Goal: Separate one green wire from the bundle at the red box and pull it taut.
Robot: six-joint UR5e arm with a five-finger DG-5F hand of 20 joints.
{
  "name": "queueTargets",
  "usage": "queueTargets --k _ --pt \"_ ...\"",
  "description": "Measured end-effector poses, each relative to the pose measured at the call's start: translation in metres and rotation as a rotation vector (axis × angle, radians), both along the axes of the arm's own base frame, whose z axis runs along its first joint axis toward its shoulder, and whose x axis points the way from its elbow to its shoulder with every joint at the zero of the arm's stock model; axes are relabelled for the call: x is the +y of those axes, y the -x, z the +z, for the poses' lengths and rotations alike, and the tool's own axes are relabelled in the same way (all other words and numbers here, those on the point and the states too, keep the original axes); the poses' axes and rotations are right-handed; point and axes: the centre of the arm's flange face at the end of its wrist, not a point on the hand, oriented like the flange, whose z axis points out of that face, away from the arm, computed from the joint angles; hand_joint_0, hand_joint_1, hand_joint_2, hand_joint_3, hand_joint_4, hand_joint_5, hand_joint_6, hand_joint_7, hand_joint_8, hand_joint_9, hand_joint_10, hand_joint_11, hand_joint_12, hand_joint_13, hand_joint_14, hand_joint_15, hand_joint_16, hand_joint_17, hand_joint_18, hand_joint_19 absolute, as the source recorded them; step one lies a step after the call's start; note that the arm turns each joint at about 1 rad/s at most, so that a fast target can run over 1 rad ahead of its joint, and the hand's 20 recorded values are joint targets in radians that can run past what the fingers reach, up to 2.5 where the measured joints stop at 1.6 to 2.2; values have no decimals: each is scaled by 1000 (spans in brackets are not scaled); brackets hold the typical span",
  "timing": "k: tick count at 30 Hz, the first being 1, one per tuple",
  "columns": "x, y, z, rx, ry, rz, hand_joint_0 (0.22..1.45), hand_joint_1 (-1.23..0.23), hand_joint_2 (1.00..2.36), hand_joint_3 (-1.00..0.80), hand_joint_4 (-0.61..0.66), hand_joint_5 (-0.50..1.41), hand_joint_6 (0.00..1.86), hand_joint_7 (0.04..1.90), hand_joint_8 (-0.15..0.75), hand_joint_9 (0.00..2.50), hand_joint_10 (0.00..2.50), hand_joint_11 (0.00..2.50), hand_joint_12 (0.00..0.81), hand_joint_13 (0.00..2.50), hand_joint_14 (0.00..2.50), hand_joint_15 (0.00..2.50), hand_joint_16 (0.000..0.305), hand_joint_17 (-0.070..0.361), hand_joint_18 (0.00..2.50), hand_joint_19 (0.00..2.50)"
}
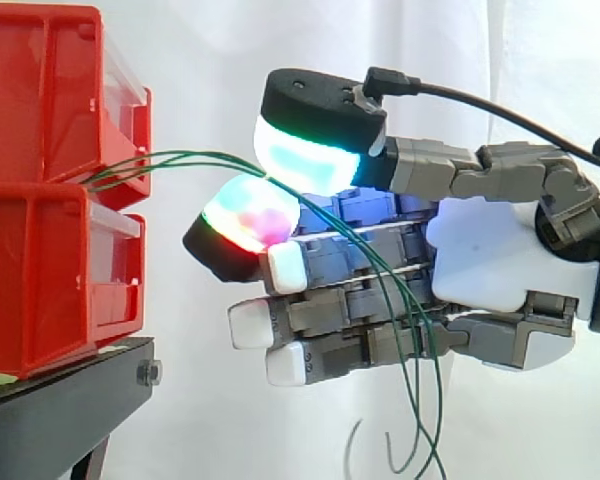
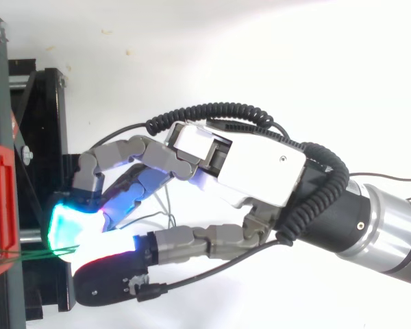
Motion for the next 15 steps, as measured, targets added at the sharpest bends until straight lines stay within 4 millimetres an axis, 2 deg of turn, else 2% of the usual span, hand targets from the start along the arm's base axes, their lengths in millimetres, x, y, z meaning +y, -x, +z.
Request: queueTargets --k 7,11,15 --pt "5 2 -2 5 -40 5 659 -810 1032 -75 141 -201 905 1109 349 1027 25 808 429 984 18 512 61 138 827 420" --pt "7 3 -3 5 -50 9 694 -857 1031 -128 157 -206 912 1049 352 1012 25 833 426 975 19 517 61 137 835 420" --pt "8 3 -3 5 -54 8 741 -906 1024 -239 203 -207 916 1079 348 1004 23 847 420 972 20 521 60 135 829 423"
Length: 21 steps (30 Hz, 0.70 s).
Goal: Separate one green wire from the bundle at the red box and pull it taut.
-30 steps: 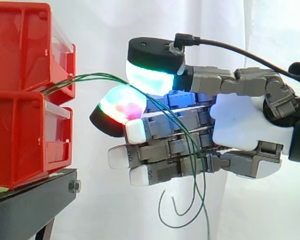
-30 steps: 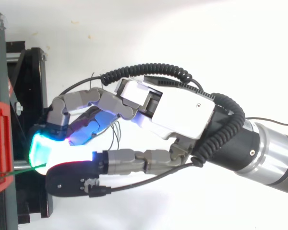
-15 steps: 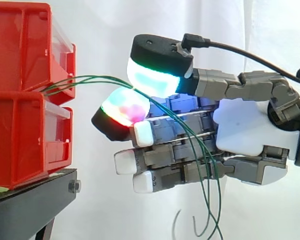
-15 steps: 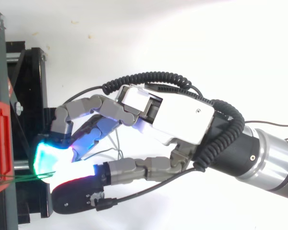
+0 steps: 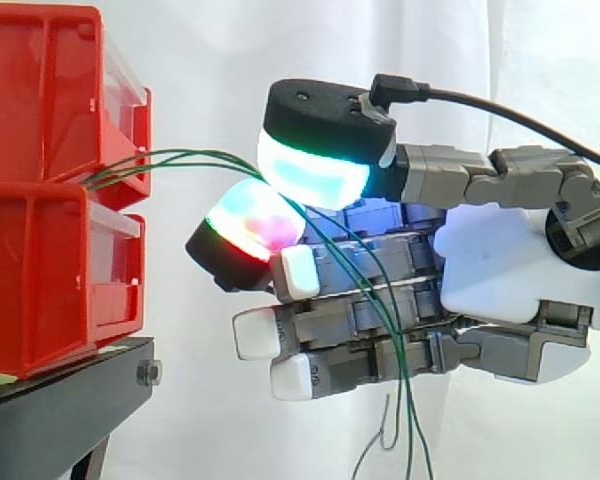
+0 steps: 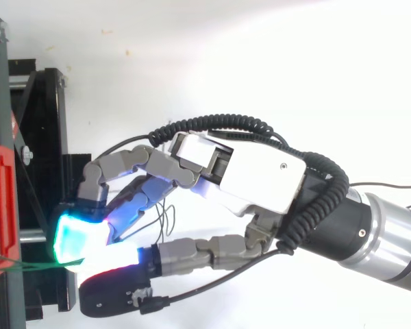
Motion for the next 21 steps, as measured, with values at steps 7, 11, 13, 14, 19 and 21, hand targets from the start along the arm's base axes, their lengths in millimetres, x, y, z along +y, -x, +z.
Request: queueTargets --k 7,11,13,14,19,21 --pt "0 0 0 -1 -2 -3 767 -924 1002 -477 215 -200 911 1063 347 1026 23 840 416 985 18 521 59 132 846 413" --pt "0 0 0 -2 -3 -3 629 -872 1000 -500 223 -196 908 1060 352 1059 27 852 425 999 19 531 59 133 854 423" --pt "0 0 0 -2 -3 -3 596 -851 1000 -500 228 -194 903 1056 352 1063 27 853 431 1007 18 529 60 134 860 428" --pt "0 0 0 -1 -3 -3 577 -830 1000 -500 228 -193 901 1049 359 1074 26 842 433 1010 18 535 60 136 866 425" --pt "0 0 0 0 -3 -3 593 -732 1000 -500 223 -190 890 1056 357 1081 26 831 431 1016 20 534 61 137 869 436" --pt "0 0 0 0 -3 -3 618 -689 1007 -428 215 -188 885 1065 355 1096 27 837 432 1021 18 536 61 137 870 438"
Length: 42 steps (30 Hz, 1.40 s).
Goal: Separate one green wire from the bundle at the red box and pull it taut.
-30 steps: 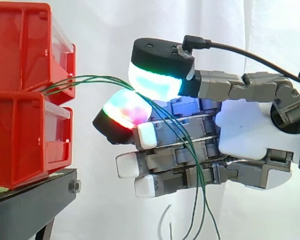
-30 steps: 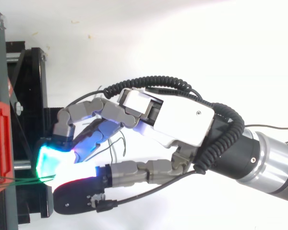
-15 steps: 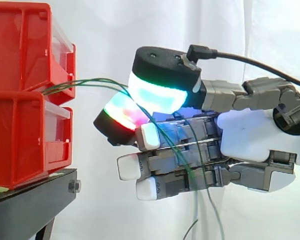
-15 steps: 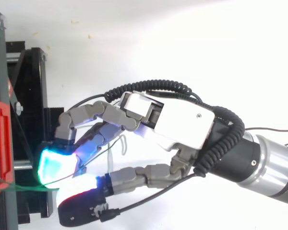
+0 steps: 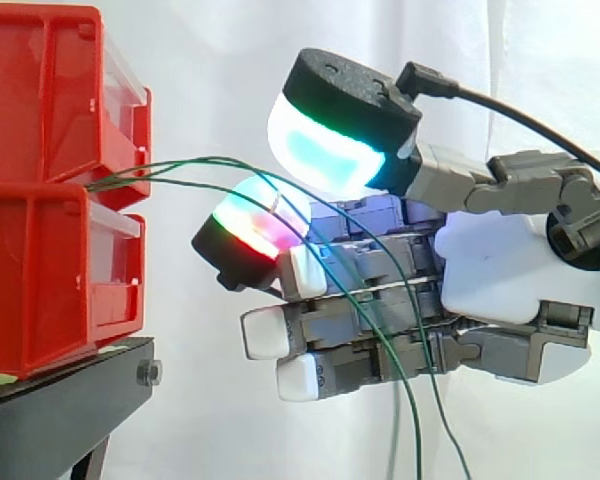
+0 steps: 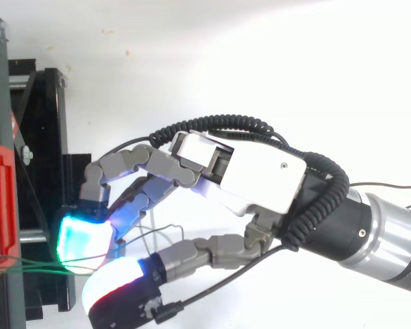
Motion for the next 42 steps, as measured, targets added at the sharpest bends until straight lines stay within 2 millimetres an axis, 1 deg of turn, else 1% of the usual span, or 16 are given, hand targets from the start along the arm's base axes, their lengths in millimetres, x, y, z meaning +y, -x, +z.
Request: queueTargets --k 2,4,8,11,12,13,16,20,22,26,28,30,33,36,39,42 --pt "0 0 0 0 0 0 629 -688 1012 -379 205 -185 881 1095 355 1100 26 837 431 1022 20 537 61 136 871 441" --pt "0 0 0 0 0 0 646 -736 1018 -307 177 -188 884 1126 357 1091 27 839 432 1024 20 541 61 137 872 438" --pt "0 0 0 0 0 0 658 -805 1020 -266 178 -195 896 1113 352 1058 26 856 435 1019 21 543 61 138 868 437" --pt "0 0 0 0 0 0 679 -852 1018 -305 188 -202 898 1087 351 1034 27 856 430 1007 19 541 61 138 868 440" --pt "0 0 0 0 0 0 706 -905 1011 -379 212 -204 901 1073 346 1022 26 855 426 1002 19 538 61 137 868 438" --pt "0 0 0 0 0 0 717 -914 1006 -437 224 -204 900 1076 350 1024 26 849 423 1000 20 539 61 137 869 431" --pt "0 0 1 -1 -1 1 709 -942 1000 -500 219 -204 900 1058 346 1022 26 852 421 1001 19 544 61 136 869 429" --pt "-1 1 0 7 -7 4 626 -892 1000 -500 210 -193 890 1064 347 1052 27 860 419 1004 21 545 60 134 861 446" --pt "-1 1 -1 12 -11 5 573 -762 1000 -500 204 -179 878 1080 353 1091 27 848 427 1021 19 545 60 136 867 444" --pt "-3 2 -2 19 -23 8 578 -635 1001 -500 198 -170 866 1102 349 1112 27 829 434 1038 20 551 61 136 882 454" --pt "-3 3 0 16 -30 12 606 -587 1010 -397 184 -165 859 1133 348 1131 26 832 431 1040 19 553 61 136 884 465" --pt "-3 3 4 12 -36 17 604 -587 1015 -347 186 -166 858 1148 351 1126 27 832 435 1041 19 553 61 138 885 462" --pt "-3 6 14 14 -37 23 601 -642 1022 -241 201 -177 870 1152 355 1114 26 827 444 1039 18 553 62 140 886 463" --pt "-5 10 25 30 -33 25 607 -687 1024 -212 212 -185 878 1133 351 1082 26 832 447 1035 20 554 63 141 883 456" --pt "-7 15 34 56 -27 26 617 -717 1021 -244 219 -190 882 1109 353 1069 27 836 443 1030 20 559 63 141 883 457" --pt "-8 20 39 82 -20 26 609 -749 1013 -358 222 -192 882 1096 353 1066 26 835 443 1030 19 554 63 141 877 456"
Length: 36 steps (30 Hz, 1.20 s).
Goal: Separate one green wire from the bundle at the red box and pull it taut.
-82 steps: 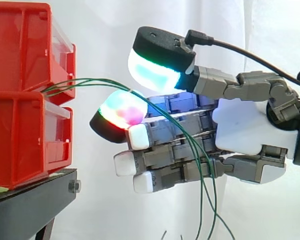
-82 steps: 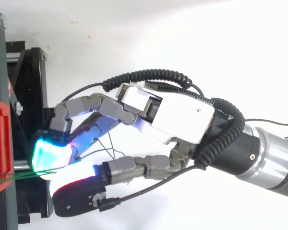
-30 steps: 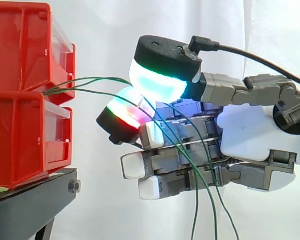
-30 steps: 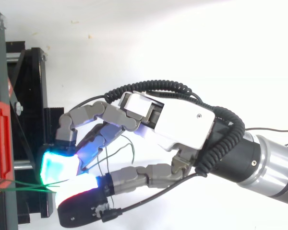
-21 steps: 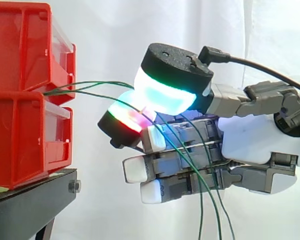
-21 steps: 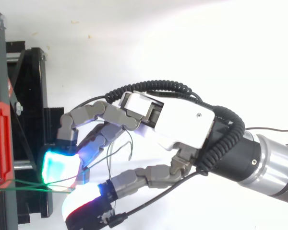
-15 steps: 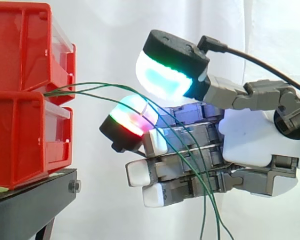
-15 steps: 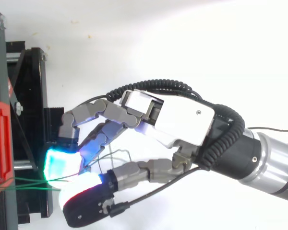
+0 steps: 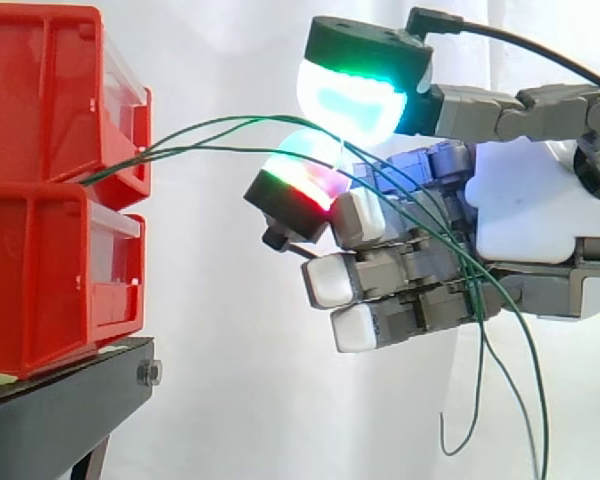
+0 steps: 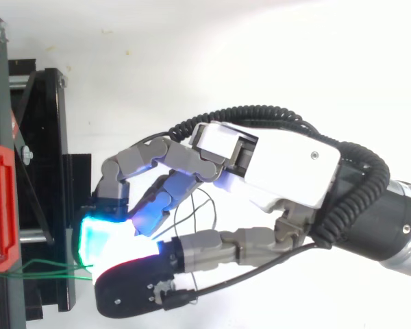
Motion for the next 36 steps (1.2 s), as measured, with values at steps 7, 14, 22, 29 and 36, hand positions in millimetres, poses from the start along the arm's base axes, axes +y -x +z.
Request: queueTargets --k 7,14,22,29,36 --pt "-2 6 7 28 8 0 574 -697 1005 -446 218 -190 881 1071 351 1082 25 827 443 1039 18 554 63 143 888 452" --pt "-2 8 6 47 13 -3 631 -768 1020 -274 203 -193 878 1115 350 1055 27 838 436 1028 21 559 63 141 877 456" --pt "-1 8 6 51 18 -6 671 -835 1017 -311 221 -207 889 1064 342 1001 26 841 431 1003 21 561 63 141 869 454" --pt "1 8 7 47 18 -3 681 -867 1000 -500 216 -203 891 1050 345 1023 27 856 423 1017 19 555 62 139 875 445" --pt "1 7 7 36 15 -3 721 -878 1007 -425 179 -202 895 1113 344 1032 26 859 421 1030 19 555 61 138 882 436"
